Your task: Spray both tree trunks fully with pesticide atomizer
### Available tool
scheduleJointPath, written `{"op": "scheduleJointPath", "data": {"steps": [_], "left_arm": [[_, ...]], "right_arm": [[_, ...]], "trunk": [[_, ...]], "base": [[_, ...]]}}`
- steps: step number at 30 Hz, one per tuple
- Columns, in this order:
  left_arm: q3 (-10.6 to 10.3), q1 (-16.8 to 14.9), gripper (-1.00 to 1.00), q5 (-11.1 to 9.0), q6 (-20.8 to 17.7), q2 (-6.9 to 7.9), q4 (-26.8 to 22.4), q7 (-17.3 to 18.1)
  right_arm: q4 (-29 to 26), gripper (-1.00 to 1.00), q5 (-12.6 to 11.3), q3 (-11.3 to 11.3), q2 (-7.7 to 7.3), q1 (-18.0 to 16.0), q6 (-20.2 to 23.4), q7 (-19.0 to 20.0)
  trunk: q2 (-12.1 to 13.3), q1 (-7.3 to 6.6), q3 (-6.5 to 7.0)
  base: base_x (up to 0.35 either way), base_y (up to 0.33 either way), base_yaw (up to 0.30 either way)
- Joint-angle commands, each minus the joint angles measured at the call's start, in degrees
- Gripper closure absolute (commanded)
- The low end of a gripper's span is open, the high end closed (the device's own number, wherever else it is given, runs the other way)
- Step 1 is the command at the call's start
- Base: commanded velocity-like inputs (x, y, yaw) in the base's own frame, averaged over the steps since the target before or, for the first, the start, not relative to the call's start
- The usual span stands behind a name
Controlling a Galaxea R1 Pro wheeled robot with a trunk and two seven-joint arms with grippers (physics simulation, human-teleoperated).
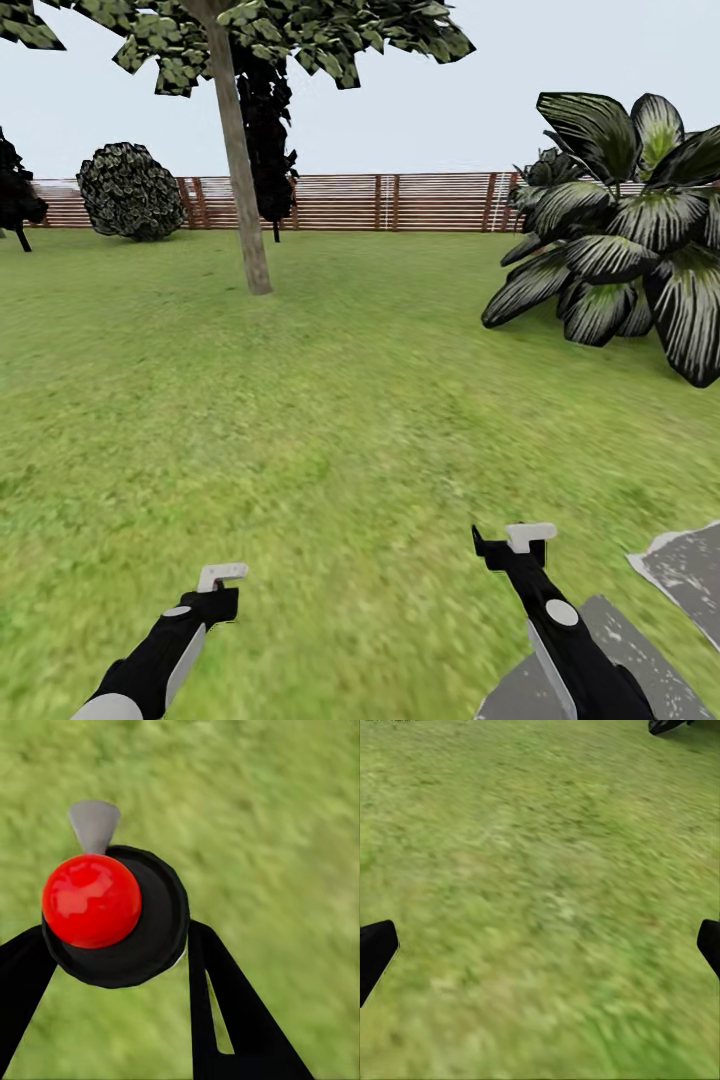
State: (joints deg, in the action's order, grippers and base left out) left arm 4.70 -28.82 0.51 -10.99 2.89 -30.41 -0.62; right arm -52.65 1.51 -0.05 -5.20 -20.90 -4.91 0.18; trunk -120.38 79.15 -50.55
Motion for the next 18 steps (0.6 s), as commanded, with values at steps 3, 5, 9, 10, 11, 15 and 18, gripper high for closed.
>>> {"op": "scheduleJointPath", "data": {"steps": [3,5,9,10,11,15,18], "left_arm": [[0.04,0.0,1.0,0.02,0.0,-0.22,0.0,0.0],[-0.06,0.04,1.0,0.05,0.17,-0.3,0.0,0.0],[-0.12,0.11,1.0,0.07,0.37,-0.38,0.0,0.0],[-0.12,0.1,1.0,0.05,0.34,-0.4,0.0,0.0],[-0.12,0.1,1.0,0.05,0.33,-0.4,0.0,0.0],[-0.12,0.04,1.0,0.02,0.21,-0.43,0.0,0.0],[-0.12,0.01,1.0,-0.03,0.02,-0.43,0.0,0.01]], "right_arm": [[0.04,-1.0,0.03,0.05,0.0,-0.01,-0.01,0.0],[0.07,-1.0,0.06,0.05,0.01,0.0,-0.01,0.0],[0.02,-1.0,0.13,0.1,0.12,0.01,-0.01,-0.02],[0.05,-1.0,0.13,0.11,0.15,0.0,-0.01,-0.01],[0.05,-1.0,0.13,0.12,0.16,0.01,-0.01,-0.01],[0.14,-1.0,0.16,0.13,0.18,-0.01,0.06,0.0],[0.17,-1.0,0.16,0.14,0.19,0.0,0.07,0.0]], "trunk": [[0.0,0.0,0.0],[0.0,0.0,0.0],[0.0,0.0,0.0],[0.0,0.0,0.0],[0.0,0.0,0.0],[0.0,0.0,0.0],[0.0,0.0,0.0]], "base": [[0.237,0.231,0.0],[0.26,0.213,0.0],[0.287,0.167,0.0],[0.3,0.142,0.0],[0.302,0.139,0.0],[0.306,0.131,0.0],[0.308,0.126,0.0]]}}
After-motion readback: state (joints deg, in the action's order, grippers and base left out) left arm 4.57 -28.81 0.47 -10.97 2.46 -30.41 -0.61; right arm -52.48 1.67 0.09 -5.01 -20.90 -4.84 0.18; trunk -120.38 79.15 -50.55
